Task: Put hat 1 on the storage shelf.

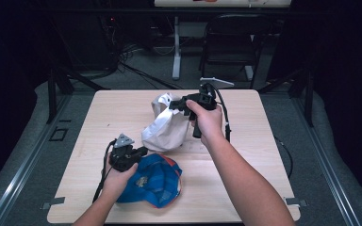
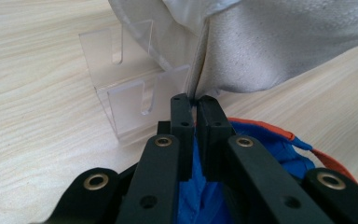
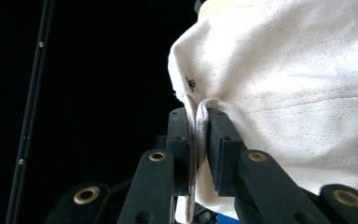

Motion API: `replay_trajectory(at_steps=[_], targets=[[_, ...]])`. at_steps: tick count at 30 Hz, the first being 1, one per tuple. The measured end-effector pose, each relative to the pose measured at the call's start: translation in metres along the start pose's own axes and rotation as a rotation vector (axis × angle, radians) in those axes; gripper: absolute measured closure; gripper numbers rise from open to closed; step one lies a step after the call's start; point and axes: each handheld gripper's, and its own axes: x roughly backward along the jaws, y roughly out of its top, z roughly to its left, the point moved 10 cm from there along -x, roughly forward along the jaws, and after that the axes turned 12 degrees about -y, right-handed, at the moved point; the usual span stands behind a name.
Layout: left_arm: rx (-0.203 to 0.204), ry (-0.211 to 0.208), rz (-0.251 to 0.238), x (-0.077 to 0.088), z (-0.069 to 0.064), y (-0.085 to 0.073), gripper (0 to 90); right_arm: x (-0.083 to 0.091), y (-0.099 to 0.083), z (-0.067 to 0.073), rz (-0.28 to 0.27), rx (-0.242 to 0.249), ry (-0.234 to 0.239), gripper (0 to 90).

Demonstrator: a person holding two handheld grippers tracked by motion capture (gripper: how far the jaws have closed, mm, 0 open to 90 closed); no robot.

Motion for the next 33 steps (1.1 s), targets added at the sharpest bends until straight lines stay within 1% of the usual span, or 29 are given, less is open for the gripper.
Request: replay_trajectory(at_steps=[1,3,4,5,6,7,8,9,10,11,12,13,14,15,16,17,18,20,21,22,23,26,27,29,30,31,32,33], targets=[[-0.007,0.0,0.002,0.0,-0.001,-0.001,86.3,0.0,0.0,0.0,0.0,0.004,-0.003,80.3],[-0.005,-0.001,-0.006,0.0,-0.001,-0.001,86.1,0.001,-0.001,0.0,0.003,0.012,-0.004,80.1],[0.002,-0.012,-0.017,0.0,-0.002,-0.002,85.7,0.002,-0.001,0.001,-0.005,0.013,-0.002,77.9],[0.002,-0.012,-0.017,0.0,-0.002,-0.002,85.1,0.002,-0.001,0.001,-0.005,0.013,-0.002,77.9],[0.0,-0.017,-0.025,0.001,-0.004,-0.003,82.8,0.004,-0.001,0.002,-0.009,0.018,0.003,74.3],[0.0,-0.017,-0.025,0.001,-0.004,-0.003,80.0,0.006,-0.001,0.001,-0.015,0.028,-0.001,73.2],[-0.003,-0.013,-0.035,0.002,-0.005,-0.003,80.0,0.006,-0.001,0.001,-0.015,0.028,-0.001,73.2],[-0.001,-0.013,-0.037,0.003,-0.006,-0.004,77.1,0.008,-0.001,0.0,-0.019,0.042,-0.007,71.2],[-0.001,-0.02,-0.056,0.007,-0.008,-0.005,72.6,0.013,0.0,-0.002,-0.035,0.06,-0.022,66.7],[-0.001,-0.02,-0.056,0.007,-0.008,-0.005,71.0,0.013,0.0,-0.002,-0.035,0.06,-0.022,66.7],[0.006,-0.019,-0.067,0.011,-0.009,-0.007,69.2,0.02,0.002,-0.006,-0.057,0.077,-0.04,65.0],[0.006,-0.019,-0.067,0.011,-0.009,-0.007,68.2,0.02,0.002,-0.006,-0.057,0.077,-0.04,65.0],[0.012,-0.021,-0.071,0.014,-0.009,-0.008,66.4,0.029,0.004,-0.01,-0.073,0.083,-0.043,63.6],[0.017,-0.022,-0.076,0.017,-0.009,-0.009,66.4,0.029,0.004,-0.01,-0.073,0.083,-0.043,63.6],[0.02,-0.013,-0.089,0.023,-0.008,-0.012,64.4,0.038,0.006,-0.015,-0.092,0.083,-0.04,62.6],[0.02,-0.013,-0.089,0.023,-0.008,-0.012,63.7,0.038,0.006,-0.015,-0.092,0.083,-0.04,62.6],[0.025,-0.012,-0.085,0.027,-0.007,-0.014,63.7,0.043,0.007,-0.018,-0.103,0.079,-0.037,62.6],[0.033,-0.006,-0.087,0.034,-0.005,-0.019,62.5,0.053,0.007,-0.025,-0.113,0.088,-0.042,62.7],[0.039,-0.002,-0.083,0.038,-0.004,-0.021,60.7,0.06,0.004,-0.032,-0.119,0.096,-0.05,62.6],[0.052,0.004,-0.089,0.045,-0.001,-0.025,60.0,0.063,0.001,-0.036,-0.118,0.102,-0.054,62.3],[0.052,0.004,-0.089,0.045,-0.001,-0.025,59.3,0.063,0.001,-0.036,-0.118,0.102,-0.054,62.3],[0.058,0.018,-0.084,0.055,0.003,-0.033,58.7,0.069,-0.009,-0.048,-0.119,0.126,-0.067,62.3],[0.059,0.035,-0.082,0.06,0.007,-0.038,57.9,0.071,-0.016,-0.055,-0.112,0.15,-0.081,62.3],[0.065,0.041,-0.087,0.062,0.009,-0.04,56.7,0.071,-0.019,-0.057,-0.115,0.153,-0.082,62.1],[0.066,0.044,-0.088,0.065,0.012,-0.043,56.7,0.071,-0.023,-0.061,-0.112,0.162,-0.084,61.9],[0.079,0.056,-0.099,0.067,0.017,-0.047,55.3,0.069,-0.031,-0.066,-0.109,0.17,-0.083,61.4],[0.079,0.056,-0.099,0.067,0.017,-0.047,55.0,0.069,-0.031,-0.066,-0.109,0.17,-0.083,61.4],[0.088,0.056,-0.099,0.069,0.02,-0.05,55.0,0.068,-0.036,-0.07,-0.099,0.184,-0.093,61.4]])
